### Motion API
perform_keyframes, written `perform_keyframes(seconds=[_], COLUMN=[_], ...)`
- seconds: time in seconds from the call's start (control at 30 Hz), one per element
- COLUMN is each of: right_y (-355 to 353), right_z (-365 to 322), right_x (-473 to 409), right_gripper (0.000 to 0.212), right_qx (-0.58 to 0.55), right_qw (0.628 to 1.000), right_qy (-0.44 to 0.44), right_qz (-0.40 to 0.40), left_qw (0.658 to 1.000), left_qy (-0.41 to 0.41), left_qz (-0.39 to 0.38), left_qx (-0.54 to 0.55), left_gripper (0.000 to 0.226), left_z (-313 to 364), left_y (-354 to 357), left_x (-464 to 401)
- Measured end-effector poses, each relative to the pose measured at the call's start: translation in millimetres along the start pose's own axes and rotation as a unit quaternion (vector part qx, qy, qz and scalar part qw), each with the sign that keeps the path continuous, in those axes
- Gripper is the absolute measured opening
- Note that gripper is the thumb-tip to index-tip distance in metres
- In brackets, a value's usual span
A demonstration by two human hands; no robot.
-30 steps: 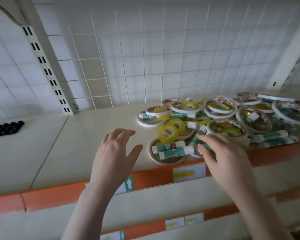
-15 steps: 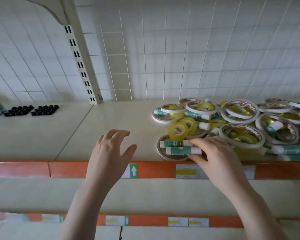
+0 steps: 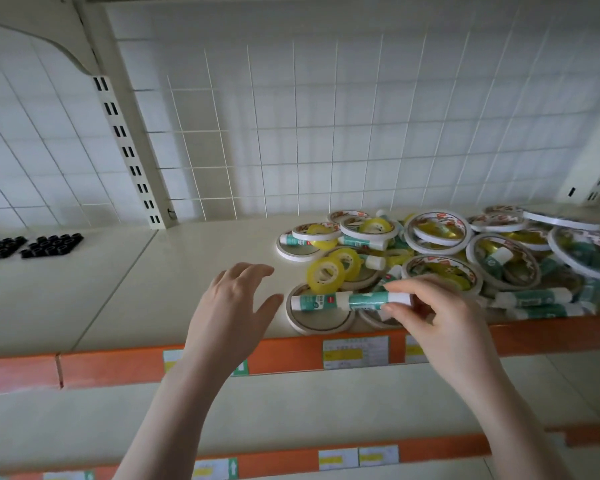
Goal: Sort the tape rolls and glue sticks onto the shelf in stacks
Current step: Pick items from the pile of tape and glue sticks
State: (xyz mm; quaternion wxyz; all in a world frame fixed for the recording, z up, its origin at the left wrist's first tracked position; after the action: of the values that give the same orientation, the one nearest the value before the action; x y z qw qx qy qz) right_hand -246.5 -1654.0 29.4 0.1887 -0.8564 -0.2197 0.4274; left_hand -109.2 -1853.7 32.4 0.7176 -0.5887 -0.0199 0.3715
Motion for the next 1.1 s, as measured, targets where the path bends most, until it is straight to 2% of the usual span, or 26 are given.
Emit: perform_keyframes(seconds=[0.3,0.47,0.63,0.8,0.9,1.1], right_y=[-50,-59,-60,-56,-53,-50], right_z=[12,13,16,21,26,28], right_x=[7,10,11,12,11,9], right_gripper=[0.020,0.018,0.020,0.019,0.020,0.019], right_qx=[0.031,0.031,0.022,0.011,0.004,-0.014], right_qw=[0.994,0.993,0.992,0.993,0.994,0.995], right_qy=[-0.015,-0.025,-0.027,-0.028,-0.025,-0.023], right_qz=[0.100,0.115,0.119,0.118,0.109,0.100], left_qw=[0.991,0.983,0.984,0.980,0.978,0.990], left_qy=[0.122,0.163,0.166,0.185,0.194,0.130], left_qz=[-0.062,-0.084,-0.058,-0.052,-0.022,0.033], left_qx=[-0.007,-0.027,-0.024,-0.055,-0.076,-0.029], left_gripper=[0.039,0.035,0.023,0.022,0.029,0.023], left_z=[63,84,86,86,89,80], left_y=[31,47,48,54,49,26], left_x=[-15,-16,-20,-21,-21,-21])
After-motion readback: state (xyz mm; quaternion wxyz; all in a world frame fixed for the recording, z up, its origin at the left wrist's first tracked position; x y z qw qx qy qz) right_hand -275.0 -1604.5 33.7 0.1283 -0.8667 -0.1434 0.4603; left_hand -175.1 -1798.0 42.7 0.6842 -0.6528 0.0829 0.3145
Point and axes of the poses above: each hand's wrist, its own x-axis away from the middle knuckle, its own y-axis out of the palm, z = x × y, the point moved 9 cm from there along -x, towards the middle knuckle, and after that the axes turned 7 degrees about -x, right-handed, at the moved point
